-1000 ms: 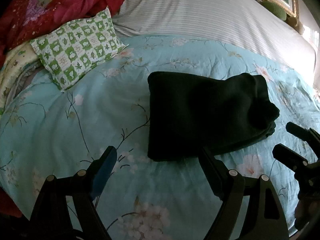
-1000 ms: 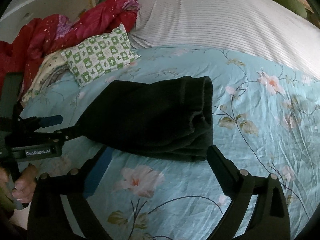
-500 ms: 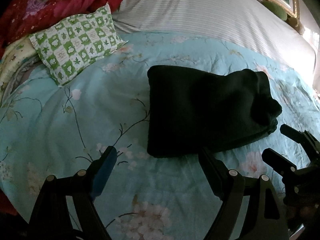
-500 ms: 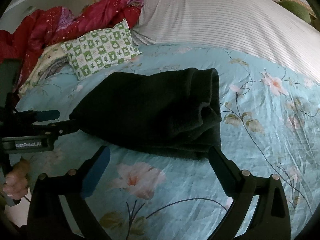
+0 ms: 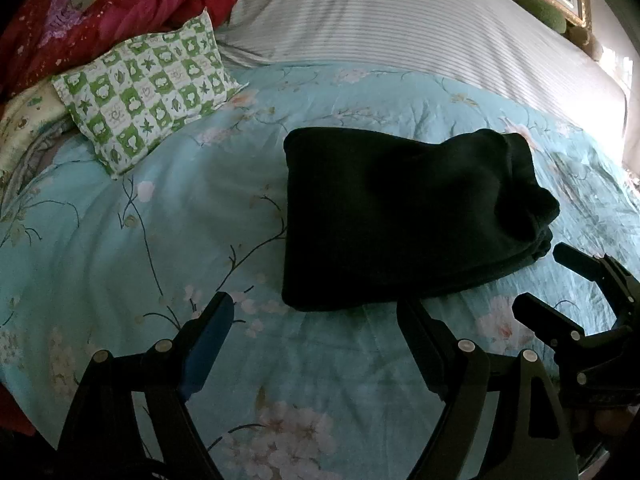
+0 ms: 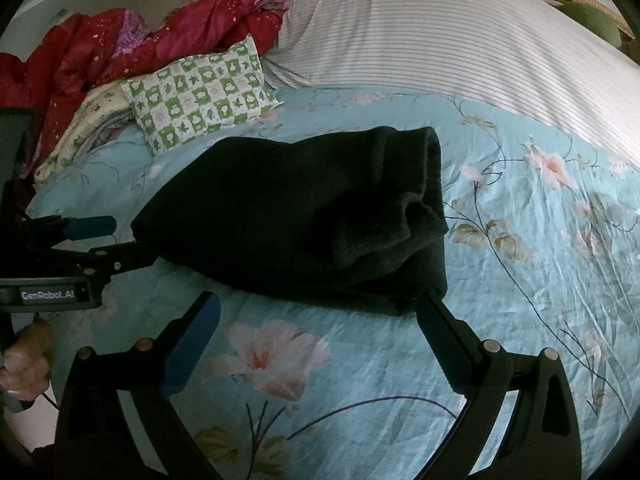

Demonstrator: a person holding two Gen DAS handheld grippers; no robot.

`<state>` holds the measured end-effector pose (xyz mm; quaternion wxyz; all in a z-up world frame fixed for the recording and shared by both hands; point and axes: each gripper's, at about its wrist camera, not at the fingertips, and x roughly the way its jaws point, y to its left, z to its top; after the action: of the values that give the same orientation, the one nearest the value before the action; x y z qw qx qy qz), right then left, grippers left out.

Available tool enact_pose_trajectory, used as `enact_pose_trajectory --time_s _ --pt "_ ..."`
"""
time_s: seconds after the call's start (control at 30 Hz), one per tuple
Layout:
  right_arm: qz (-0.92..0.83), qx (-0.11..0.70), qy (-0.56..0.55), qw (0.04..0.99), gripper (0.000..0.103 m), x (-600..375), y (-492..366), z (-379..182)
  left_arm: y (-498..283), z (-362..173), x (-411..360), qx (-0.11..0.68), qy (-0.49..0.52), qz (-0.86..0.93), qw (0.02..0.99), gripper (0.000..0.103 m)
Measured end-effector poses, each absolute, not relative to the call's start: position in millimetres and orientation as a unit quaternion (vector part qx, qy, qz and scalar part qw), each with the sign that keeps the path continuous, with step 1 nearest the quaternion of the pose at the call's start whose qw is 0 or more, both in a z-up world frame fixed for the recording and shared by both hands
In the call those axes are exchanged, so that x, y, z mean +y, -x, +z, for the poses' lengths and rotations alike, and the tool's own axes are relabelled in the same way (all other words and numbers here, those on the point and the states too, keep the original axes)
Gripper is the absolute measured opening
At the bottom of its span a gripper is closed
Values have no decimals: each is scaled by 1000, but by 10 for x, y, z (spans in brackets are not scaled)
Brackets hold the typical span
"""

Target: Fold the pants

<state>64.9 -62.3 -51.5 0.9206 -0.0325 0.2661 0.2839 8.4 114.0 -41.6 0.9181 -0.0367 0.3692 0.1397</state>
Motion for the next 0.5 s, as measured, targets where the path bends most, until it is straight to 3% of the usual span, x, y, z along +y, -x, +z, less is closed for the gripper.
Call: enact_pose_trajectory --time_s 0.5 --pt "281 262 39 922 99 -604 -607 -533 -77 -422 1142 370 36 137 918 84"
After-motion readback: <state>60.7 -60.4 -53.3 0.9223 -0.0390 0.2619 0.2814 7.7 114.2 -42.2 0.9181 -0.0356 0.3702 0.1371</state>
